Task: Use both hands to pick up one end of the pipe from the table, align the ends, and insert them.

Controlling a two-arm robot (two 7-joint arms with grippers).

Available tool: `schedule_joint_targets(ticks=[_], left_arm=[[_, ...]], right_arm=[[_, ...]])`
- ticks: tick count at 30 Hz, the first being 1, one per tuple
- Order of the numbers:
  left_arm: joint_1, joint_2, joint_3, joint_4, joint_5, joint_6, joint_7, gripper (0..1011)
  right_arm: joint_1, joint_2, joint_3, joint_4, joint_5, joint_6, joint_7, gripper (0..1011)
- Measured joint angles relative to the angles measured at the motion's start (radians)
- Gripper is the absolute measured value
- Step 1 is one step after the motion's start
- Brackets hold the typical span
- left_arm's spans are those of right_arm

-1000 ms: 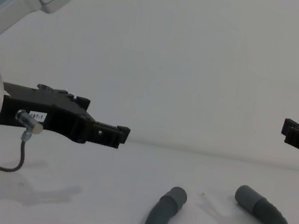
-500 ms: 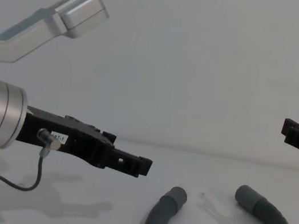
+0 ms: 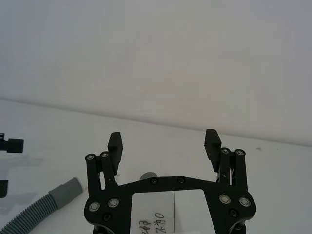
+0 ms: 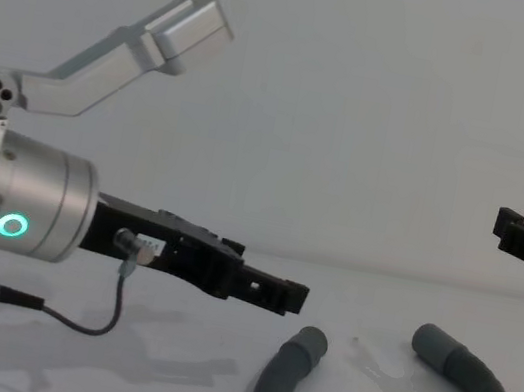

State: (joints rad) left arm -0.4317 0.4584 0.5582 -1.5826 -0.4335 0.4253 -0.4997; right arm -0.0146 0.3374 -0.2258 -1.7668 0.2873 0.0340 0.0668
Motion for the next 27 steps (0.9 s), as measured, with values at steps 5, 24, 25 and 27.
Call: schedule_joint_targets(ticks=[5,24,25,27], left_arm=[[-0.023,-0.015,0.015,0.017,0.000,0.010,-0.005,1000],[-0.084,-0.055,0.068,0.037,0.030,0.116,0.045,1000],[-0.086,-0.057,0.070,0.038,0.032,0.120,0.048,1000],[-0.090,-0.064,0.075,0.041,0.038,0.130,0.056,1000]], right_arm=[[0.000,0.000,0.000,0.000,0.000,0.000,0.000,1000],[0.000,0.000,0.000,0.000,0.000,0.000,0.000,1000],[0.000,0.000,0.000,0.000,0.000,0.000,0.000,1000],[0.000,0.000,0.000,0.000,0.000,0.000,0.000,1000]])
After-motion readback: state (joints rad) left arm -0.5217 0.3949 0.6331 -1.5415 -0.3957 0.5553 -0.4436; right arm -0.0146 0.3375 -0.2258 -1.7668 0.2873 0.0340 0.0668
